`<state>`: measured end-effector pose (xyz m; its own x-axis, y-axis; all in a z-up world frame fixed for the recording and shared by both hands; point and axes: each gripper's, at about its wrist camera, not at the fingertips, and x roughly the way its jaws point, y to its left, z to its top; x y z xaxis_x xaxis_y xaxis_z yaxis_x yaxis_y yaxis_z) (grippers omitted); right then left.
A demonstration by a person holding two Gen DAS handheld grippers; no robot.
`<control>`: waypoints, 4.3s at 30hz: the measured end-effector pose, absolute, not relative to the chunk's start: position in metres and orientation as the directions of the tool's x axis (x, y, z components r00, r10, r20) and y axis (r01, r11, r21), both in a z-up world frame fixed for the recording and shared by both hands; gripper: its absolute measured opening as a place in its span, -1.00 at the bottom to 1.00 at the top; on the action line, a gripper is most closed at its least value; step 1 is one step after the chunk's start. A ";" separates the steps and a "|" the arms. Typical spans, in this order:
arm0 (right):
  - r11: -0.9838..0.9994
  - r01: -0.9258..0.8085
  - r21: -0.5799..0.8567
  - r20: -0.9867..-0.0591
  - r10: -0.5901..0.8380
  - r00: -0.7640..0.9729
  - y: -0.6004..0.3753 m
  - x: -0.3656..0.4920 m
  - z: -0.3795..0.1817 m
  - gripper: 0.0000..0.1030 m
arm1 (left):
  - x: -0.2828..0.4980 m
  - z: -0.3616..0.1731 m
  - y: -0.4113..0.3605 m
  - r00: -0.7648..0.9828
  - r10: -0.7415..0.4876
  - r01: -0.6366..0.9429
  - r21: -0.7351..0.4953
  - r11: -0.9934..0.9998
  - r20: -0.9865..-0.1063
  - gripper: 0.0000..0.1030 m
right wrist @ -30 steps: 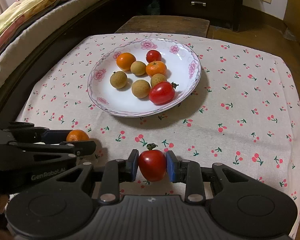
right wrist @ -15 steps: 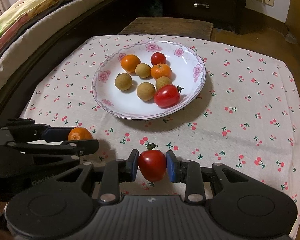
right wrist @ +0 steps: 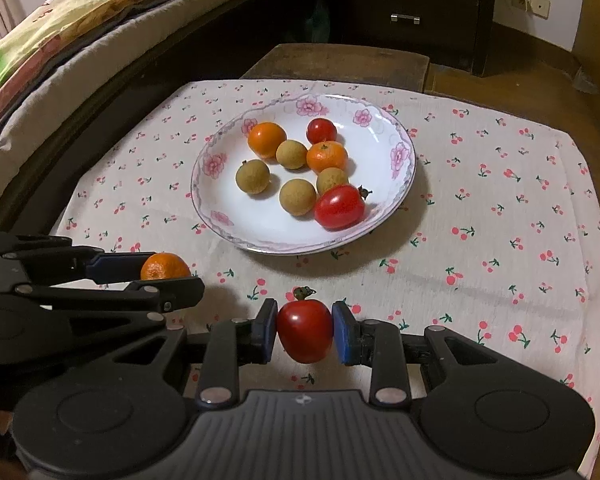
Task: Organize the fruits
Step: 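Carry the tangerine in the left tool and tomato in the right tool over the plate, then open the left tool over the plate while the right tool releases the tomato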
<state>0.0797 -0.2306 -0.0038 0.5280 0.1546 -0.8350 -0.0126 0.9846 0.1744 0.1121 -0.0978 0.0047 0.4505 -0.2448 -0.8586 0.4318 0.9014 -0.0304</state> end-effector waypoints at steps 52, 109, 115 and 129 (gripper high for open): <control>0.976 0.056 0.209 -0.811 0.141 0.568 -0.258 0.149 -0.003 -0.40 | 0.190 0.000 -0.117 0.445 -0.229 0.347 -0.069 0.935 -0.866 -0.20; 0.972 0.103 0.213 -0.800 0.113 0.589 -0.268 0.151 0.004 -0.33 | 0.190 0.009 -0.118 0.462 -0.239 0.330 -0.084 0.940 -0.854 0.14; 0.971 0.106 0.214 -0.793 0.109 0.599 -0.267 0.145 0.012 -0.31 | 0.186 0.016 -0.113 0.474 -0.242 0.320 -0.090 0.943 -0.847 0.26; 0.971 0.113 0.208 -0.784 0.097 0.613 -0.265 0.125 0.028 -0.20 | 0.172 0.027 -0.104 0.513 -0.213 0.297 -0.061 0.953 -0.831 0.48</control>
<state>0.1251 -0.2647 0.0275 0.6132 0.0966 -0.7840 0.1133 0.9715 0.2083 0.1722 -0.1042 0.0272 0.5131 -0.2132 -0.8315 0.2968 0.9530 -0.0612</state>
